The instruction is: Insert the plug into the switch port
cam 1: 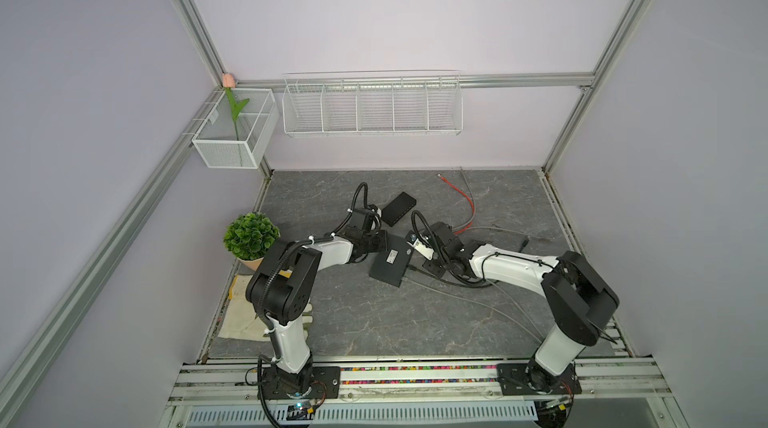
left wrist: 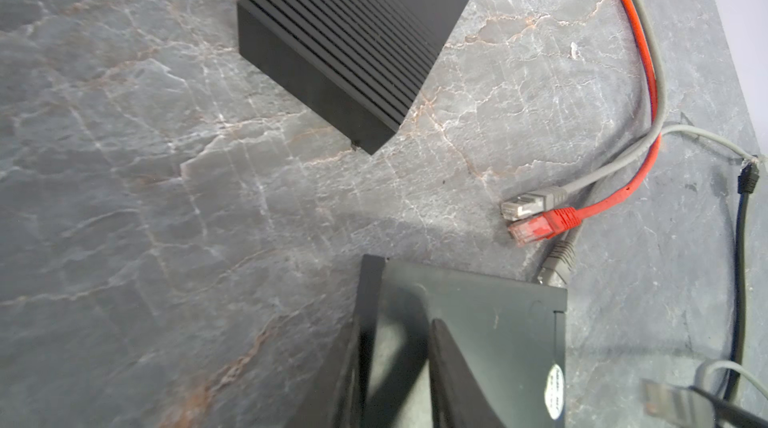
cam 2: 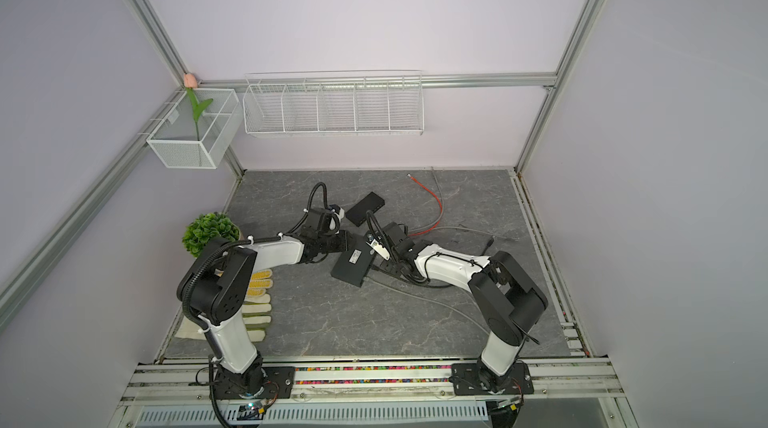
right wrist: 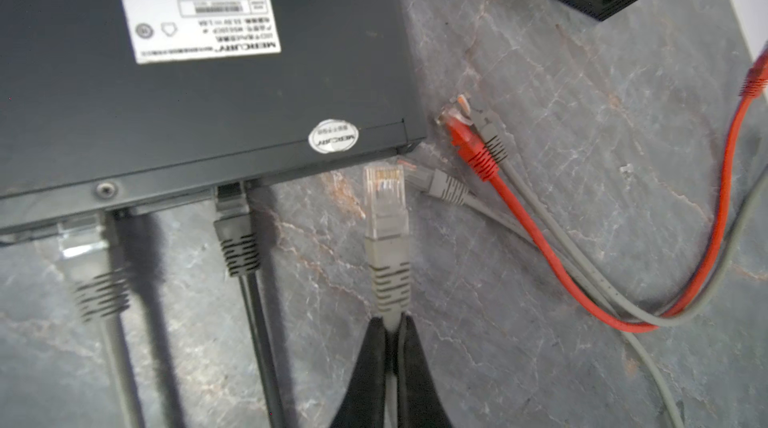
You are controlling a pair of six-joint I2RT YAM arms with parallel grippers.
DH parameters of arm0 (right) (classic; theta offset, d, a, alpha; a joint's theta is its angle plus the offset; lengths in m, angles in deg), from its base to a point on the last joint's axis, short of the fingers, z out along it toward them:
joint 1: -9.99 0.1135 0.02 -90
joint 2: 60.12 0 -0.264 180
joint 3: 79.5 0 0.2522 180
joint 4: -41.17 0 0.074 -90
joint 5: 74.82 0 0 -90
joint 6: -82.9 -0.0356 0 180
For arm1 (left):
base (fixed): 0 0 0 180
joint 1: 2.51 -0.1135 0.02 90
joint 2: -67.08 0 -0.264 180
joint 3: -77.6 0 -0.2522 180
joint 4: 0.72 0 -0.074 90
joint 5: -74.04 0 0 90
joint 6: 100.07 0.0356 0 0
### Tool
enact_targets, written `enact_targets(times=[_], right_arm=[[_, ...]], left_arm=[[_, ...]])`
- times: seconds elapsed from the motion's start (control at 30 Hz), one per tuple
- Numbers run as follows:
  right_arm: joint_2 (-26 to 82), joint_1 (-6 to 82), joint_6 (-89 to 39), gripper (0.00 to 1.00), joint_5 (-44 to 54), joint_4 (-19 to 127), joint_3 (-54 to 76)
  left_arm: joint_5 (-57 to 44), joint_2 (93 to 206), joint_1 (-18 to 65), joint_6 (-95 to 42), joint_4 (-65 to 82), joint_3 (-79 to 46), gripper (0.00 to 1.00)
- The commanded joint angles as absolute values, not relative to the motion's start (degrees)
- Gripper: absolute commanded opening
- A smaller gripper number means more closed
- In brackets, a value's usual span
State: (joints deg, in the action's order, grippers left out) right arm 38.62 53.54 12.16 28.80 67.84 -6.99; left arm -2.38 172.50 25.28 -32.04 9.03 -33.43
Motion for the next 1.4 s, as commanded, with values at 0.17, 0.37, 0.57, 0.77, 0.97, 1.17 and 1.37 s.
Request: enact_targets(times=[0.17, 0.37, 0.57, 0.77, 0.97, 1.17, 1.37], right_arm=[[42.1, 53.9, 12.6, 0.07, 24.4, 73.8, -3.6], [45.7, 54.3, 13.3, 0.07, 24.3, 75.4, -0.6], [47.0, 54.5, 13.6, 0.07, 24.8, 75.3, 0.4], [47.5, 54.6, 13.8, 0.07, 25.4, 74.4, 0.4], [47.3, 55.9, 13.9, 0.07, 24.9, 74.1, 0.1], [46.5, 57.4, 14.0, 0.07, 25.8, 72.7, -0.6], [48.0, 57.6, 13.8, 0.07, 28.3, 71.7, 0.7]], left_arm=[[-0.4, 173.9, 26.1, -31.2, 10.5, -33.7, 0.29], [-0.4, 174.0, 26.1, -31.2, 10.5, -33.7, 0.29], [0.0, 174.2, 26.1, -31.4, 10.1, -33.9, 0.29], [0.3, 174.5, 26.1, -31.4, 9.8, -34.0, 0.29], [0.3, 175.0, 26.1, -31.5, 9.6, -34.1, 0.29], [0.2, 175.0, 26.2, -31.6, 9.6, -34.0, 0.29], [0.5, 175.2, 26.4, -31.4, 9.6, -34.2, 0.29]])
